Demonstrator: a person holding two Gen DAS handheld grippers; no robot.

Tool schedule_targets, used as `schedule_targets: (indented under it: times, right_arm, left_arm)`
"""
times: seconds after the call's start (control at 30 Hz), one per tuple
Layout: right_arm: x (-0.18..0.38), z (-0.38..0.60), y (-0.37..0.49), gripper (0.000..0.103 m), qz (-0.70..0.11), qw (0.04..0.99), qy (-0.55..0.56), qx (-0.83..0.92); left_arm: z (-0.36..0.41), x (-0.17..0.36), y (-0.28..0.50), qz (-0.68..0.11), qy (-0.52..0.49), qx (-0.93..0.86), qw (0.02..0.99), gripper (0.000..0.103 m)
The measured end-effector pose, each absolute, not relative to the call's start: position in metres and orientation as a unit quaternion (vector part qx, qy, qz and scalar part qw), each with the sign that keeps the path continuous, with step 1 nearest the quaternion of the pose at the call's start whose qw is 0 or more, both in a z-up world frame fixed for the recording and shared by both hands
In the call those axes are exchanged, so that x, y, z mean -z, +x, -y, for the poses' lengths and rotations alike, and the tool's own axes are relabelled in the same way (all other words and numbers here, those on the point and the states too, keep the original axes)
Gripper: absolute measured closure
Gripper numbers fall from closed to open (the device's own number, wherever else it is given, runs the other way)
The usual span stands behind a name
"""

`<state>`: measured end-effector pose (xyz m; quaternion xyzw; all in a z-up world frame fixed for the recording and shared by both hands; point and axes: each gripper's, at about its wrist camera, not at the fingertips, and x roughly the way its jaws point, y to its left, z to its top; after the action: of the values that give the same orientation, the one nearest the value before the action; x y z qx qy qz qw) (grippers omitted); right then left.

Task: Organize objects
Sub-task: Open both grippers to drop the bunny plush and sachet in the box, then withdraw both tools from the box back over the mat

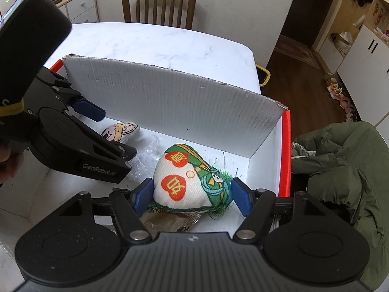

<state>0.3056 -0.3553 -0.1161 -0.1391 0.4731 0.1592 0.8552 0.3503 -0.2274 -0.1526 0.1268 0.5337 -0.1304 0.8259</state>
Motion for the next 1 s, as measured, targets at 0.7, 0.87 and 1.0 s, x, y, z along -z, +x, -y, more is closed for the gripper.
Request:
schedule_targets:
  times: [0.7, 0.87, 1.0]
  right_arm:
    - [0.070, 0.371, 0.260, 0.027, -0.426, 0.881, -0.089, -0.185]
    - [0.050, 0.370, 0.244, 0.027, -0.409, 0.889, -0.074, -0.193]
    - [0.035, 0.368, 0.229, 0.027, -0.384, 0.901, -0.058, -0.192]
  left_arm:
    - [0.204, 0.092, 0.305, -0.461, 0.077, 0.152, 0.871, 0.021]
    - [0.191, 0.072, 0.283, -0.438, 0.067, 0.153, 0.883, 0.019]
    - [0.177, 0.055, 0.260, -0.409, 0.058, 0.159, 0.897, 0.019]
